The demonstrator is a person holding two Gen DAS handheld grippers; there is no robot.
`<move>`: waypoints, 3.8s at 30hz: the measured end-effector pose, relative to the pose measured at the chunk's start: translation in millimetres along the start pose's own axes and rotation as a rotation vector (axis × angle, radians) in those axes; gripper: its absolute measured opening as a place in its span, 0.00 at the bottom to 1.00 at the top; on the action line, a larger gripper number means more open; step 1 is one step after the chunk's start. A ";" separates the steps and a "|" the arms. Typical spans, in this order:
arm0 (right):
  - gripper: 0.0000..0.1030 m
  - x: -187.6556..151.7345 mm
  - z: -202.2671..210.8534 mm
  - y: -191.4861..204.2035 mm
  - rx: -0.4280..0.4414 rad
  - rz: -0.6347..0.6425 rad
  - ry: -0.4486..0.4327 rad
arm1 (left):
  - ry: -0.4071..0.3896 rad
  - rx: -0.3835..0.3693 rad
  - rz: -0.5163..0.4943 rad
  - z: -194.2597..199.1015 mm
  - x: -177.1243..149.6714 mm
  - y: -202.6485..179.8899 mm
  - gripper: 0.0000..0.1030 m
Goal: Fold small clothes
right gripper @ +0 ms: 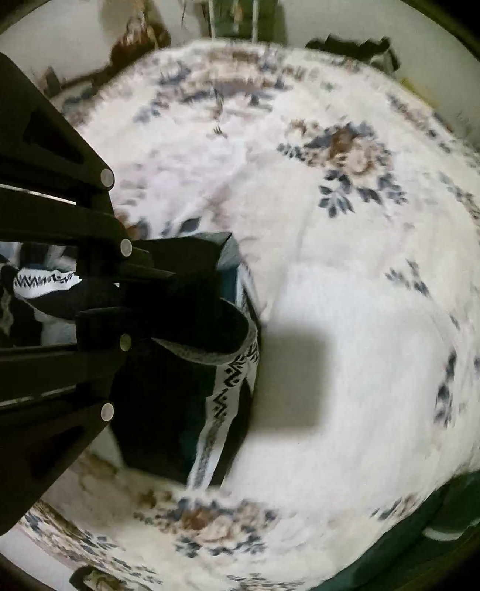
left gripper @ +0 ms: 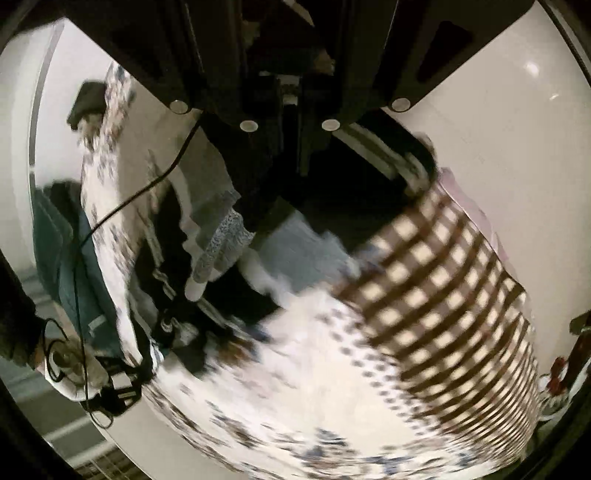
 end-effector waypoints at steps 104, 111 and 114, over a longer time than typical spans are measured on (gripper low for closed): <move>0.52 -108.7 -27.2 -256.8 0.534 -0.404 -0.007 | 0.282 -0.363 -0.384 -140.6 318.2 -167.2 0.59; 0.52 -285.2 -38.7 -243.7 0.598 -0.463 0.202 | 0.352 -0.254 -0.367 -59.5 222.9 -80.5 0.60; 0.52 -353.0 -52.2 -228.1 0.620 -0.471 0.281 | 0.390 -0.192 -0.312 -41.8 174.1 -40.4 0.60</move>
Point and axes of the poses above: each gripper's, at about its wrist camera, not at the fingertips, and z roughly against the way its jaws point, y to its left, x to its top, the point moved 5 cm from there along -z, roughly the way its jaws point, and after that the axes turned 2 degrees about -z, right-handed, at the moved point
